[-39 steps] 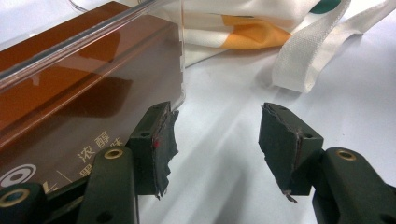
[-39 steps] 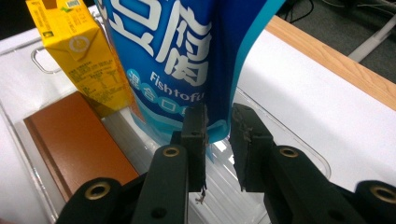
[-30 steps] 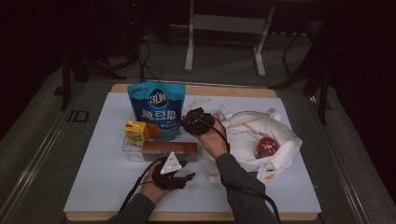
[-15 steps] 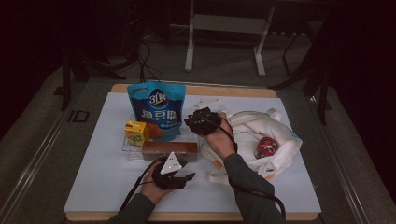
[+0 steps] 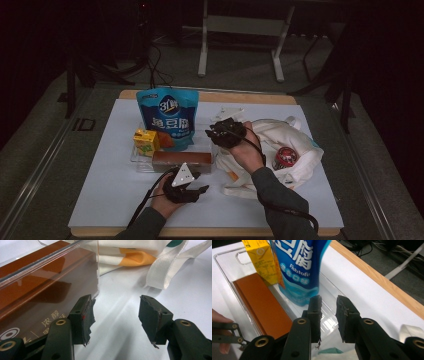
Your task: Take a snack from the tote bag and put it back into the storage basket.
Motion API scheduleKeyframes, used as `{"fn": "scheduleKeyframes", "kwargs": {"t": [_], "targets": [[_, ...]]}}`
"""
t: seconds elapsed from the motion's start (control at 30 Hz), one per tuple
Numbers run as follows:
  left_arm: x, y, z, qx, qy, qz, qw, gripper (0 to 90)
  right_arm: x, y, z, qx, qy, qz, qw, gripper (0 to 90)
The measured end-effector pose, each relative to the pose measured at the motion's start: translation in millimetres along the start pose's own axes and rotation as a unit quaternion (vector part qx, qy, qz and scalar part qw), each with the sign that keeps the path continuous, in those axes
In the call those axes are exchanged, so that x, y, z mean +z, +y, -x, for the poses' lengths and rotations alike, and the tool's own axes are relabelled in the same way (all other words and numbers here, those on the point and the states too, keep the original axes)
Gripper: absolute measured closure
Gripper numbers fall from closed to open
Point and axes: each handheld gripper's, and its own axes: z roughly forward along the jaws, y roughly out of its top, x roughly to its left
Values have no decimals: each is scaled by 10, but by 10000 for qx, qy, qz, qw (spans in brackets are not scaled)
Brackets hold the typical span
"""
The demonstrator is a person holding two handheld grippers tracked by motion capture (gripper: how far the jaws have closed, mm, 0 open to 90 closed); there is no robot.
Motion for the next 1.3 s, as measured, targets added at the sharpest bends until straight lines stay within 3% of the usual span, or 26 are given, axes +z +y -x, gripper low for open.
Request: {"fn": "scheduleKeyframes", "kwargs": {"t": [0.93, 1.3], "targets": [[-1, 0, -4, -14, -6, 2, 10000, 448, -429, -307, 348, 28, -457, -280, 9986, 726], [-1, 0, -6, -11, -8, -1, 10000, 447, -566, -487, 555, 187, -705, -433, 9964, 727]]}}
